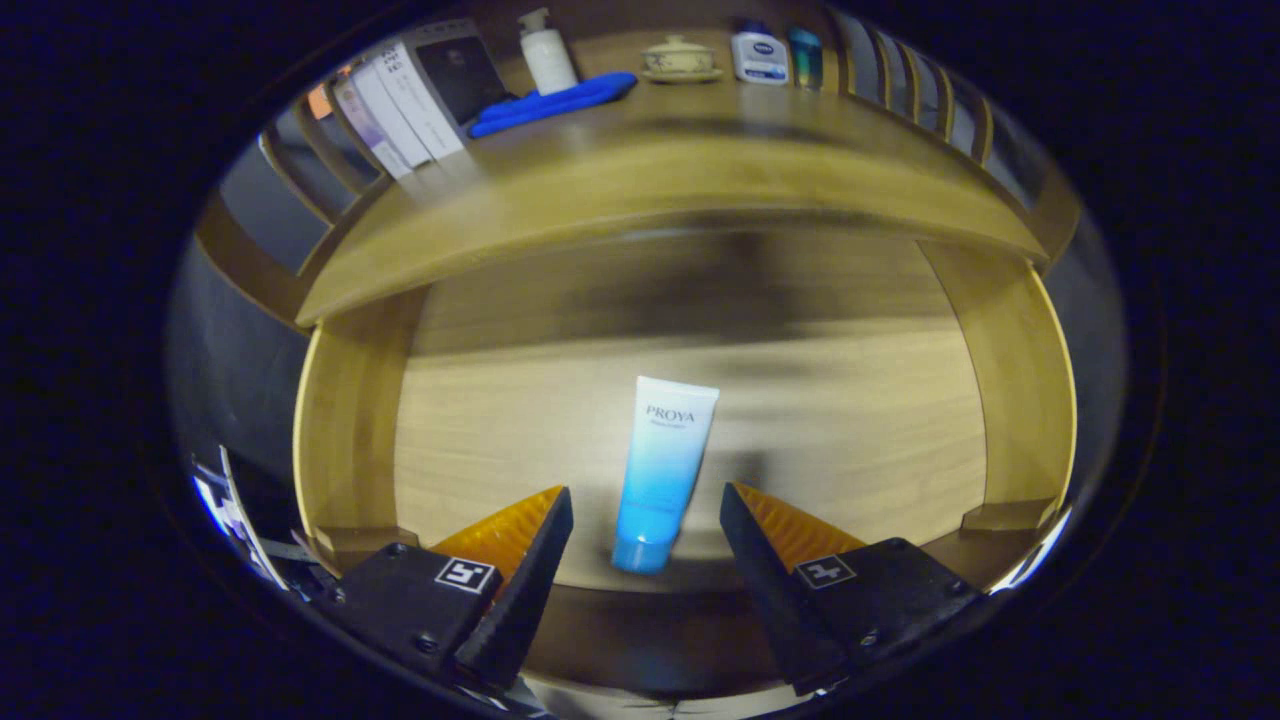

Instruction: Pull open the drawer, take out the items inside it, and place them on the countertop above the cabinet.

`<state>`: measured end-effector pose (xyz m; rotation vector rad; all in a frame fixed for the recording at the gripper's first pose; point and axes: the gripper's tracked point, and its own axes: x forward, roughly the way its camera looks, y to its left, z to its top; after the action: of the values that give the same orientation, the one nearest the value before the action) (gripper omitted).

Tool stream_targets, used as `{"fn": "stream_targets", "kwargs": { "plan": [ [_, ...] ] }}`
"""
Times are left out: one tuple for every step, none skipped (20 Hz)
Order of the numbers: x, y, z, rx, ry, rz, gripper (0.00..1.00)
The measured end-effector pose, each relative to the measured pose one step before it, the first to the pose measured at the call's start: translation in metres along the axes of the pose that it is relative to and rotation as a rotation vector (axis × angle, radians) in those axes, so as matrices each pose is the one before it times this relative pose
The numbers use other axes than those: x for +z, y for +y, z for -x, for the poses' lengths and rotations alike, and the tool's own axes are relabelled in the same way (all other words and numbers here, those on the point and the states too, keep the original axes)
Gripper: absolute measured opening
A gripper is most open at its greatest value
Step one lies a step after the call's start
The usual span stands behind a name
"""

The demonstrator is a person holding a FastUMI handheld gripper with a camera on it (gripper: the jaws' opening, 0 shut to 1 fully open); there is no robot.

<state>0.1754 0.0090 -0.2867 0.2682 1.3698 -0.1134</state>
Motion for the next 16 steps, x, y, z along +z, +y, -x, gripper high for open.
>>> {"fn": "stream_targets", "kwargs": {
  "plan": [
    [-0.00219,0.00009,-0.00394,-0.00063,0.02914,0.00067,0.94],
    [-0.00064,0.00040,-0.00376,-0.00400,0.01582,-0.00036,0.94],
    [0.00014,-0.00042,-0.00411,-0.01180,0.01595,-0.00005,0.94],
    [-0.00154,-0.00043,-0.00271,-0.01161,0.01585,0.00044,0.93],
    [-0.00180,-0.00011,-0.00305,-0.00555,0.01495,0.00011,0.91],
    [-0.00105,-0.00044,-0.00449,-0.01002,0.01295,0.00104,0.86],
    [-0.00020,-0.00095,-0.00146,-0.01291,0.00620,-0.00152,0.83],
    [0.00090,-0.00115,-0.00263,-0.01551,0.00334,0.00336,0.82],
    [0.00178,-0.00014,-0.00050,-0.00881,-0.00548,0.00102,0.80],
    [0.00299,-0.00129,-0.00107,-0.01090,-0.01284,0.00593,0.77],
    [-0.00011,-0.00006,-0.00166,-0.00850,0.00414,-0.00211,0.74],
    [0.00133,-0.00196,0.00066,-0.01367,-0.00320,-0.00227,0.67],
    [-0.00005,-0.00124,-0.00108,-0.00658,-0.00362,-0.01507,0.65],
    [0.00029,-0.00126,-0.00039,-0.00851,-0.00390,-0.00355,0.59],
    [0.00081,-0.00015,0.00098,0.00292,-0.00688,-0.00743,0.57],
    [0.00139,-0.00065,0.00082,0.00510,-0.00786,0.00056,0.49]
  ]
}}
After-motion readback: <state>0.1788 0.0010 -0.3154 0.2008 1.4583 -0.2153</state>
